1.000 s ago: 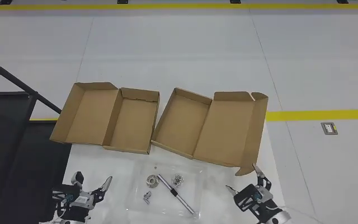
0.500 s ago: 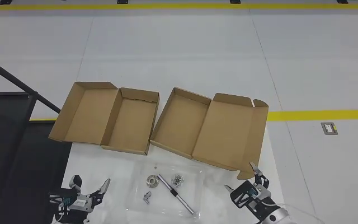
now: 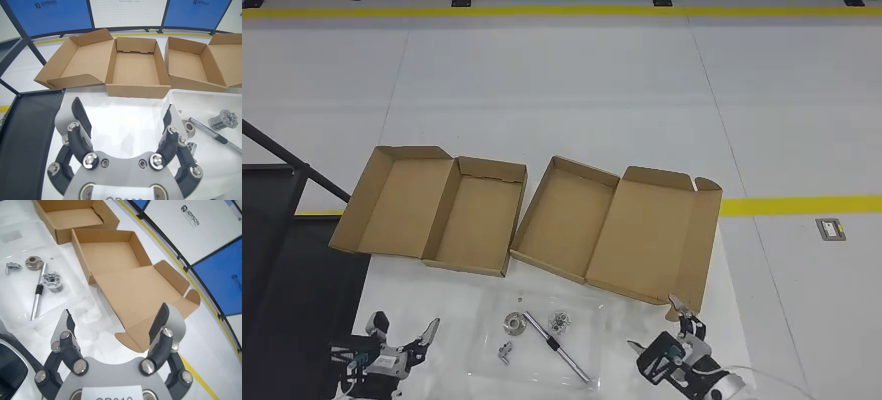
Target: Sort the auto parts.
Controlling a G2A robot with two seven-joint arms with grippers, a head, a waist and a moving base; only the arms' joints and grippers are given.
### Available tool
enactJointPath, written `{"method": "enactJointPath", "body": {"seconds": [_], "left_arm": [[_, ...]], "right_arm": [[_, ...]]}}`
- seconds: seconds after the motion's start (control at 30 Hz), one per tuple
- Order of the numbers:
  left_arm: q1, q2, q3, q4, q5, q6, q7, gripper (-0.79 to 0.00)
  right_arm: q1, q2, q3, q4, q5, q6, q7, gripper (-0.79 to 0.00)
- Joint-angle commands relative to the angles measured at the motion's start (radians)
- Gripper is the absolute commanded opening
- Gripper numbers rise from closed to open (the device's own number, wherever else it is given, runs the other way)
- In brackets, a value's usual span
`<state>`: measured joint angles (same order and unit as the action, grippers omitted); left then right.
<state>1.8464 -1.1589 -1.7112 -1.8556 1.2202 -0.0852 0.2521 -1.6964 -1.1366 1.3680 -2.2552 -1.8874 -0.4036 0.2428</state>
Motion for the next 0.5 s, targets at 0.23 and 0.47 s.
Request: {"method": "enactJointPath", "body": {"seconds": [0.23,0.47], "left_arm": [[-0.032,-0.008,0.038,0.013,0.058,0.041,-0.002,0.0],[-0.027,-0.011,0.041,0.02,0.05,0.05,0.006,0.0]], "right_arm": [[0.316,-0.041,-0.389,0.091,-0.153,-0.301,0.302,0.0],[0.556,-0.138,-0.602,0.331,0.075,-0.238,0.586,0.0]]}}
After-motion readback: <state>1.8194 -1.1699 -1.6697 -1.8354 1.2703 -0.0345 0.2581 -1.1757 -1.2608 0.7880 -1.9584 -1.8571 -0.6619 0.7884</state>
